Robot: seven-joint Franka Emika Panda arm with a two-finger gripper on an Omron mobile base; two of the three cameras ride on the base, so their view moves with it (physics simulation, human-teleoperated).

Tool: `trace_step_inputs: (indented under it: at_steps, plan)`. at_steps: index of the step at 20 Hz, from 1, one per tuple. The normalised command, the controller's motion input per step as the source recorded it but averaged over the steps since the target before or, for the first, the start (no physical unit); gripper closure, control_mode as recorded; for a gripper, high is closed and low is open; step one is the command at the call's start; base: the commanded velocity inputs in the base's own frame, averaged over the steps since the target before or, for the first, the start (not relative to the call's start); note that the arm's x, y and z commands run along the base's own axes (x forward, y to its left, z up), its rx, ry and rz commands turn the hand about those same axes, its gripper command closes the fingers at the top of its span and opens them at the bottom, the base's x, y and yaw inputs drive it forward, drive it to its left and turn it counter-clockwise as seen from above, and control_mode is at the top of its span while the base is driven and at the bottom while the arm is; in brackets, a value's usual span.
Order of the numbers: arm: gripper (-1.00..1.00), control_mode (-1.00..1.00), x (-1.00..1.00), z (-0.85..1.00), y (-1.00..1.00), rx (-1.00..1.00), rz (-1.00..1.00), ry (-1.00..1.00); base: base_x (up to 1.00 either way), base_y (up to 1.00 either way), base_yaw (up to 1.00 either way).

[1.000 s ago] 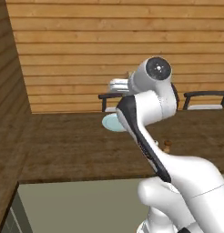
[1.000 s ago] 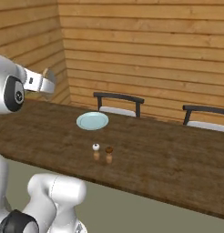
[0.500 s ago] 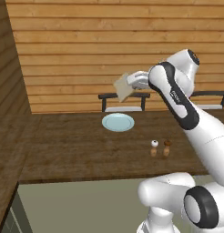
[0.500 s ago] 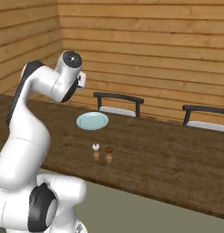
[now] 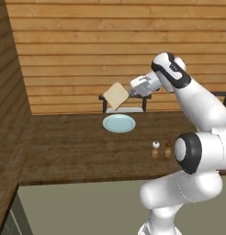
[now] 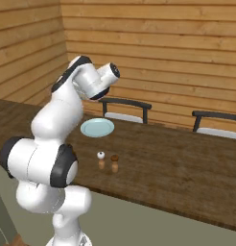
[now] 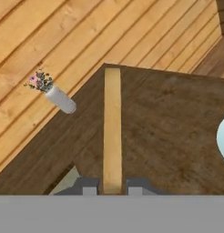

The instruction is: Start the toaster. Once the lever pops up, take the bread to the plate on the dining counter.

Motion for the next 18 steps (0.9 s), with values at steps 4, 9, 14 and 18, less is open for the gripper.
trace_step_inputs:
  at_steps: [4, 9, 14, 18]
  plan:
    - [1.0, -1.0, 1.0, -0.25, -0.01, 0.0, 0.17, 0.19, 0.0, 0.0, 0.0]
    - [1.0, -1.0, 0.31, -0.47, -0.01, -0.01, 0.02, 0.05, 0.0, 0.0, 0.0]
    - [1.0, -1.0, 0.0, -0.72, 0.0, -0.02, -0.01, 0.0, 0.0, 0.0, 0.0]
    - [1.0, -1.0, 0.18, -0.34, -0.19, -0.09, -0.07, 0.0, 0.0, 0.0, 0.0]
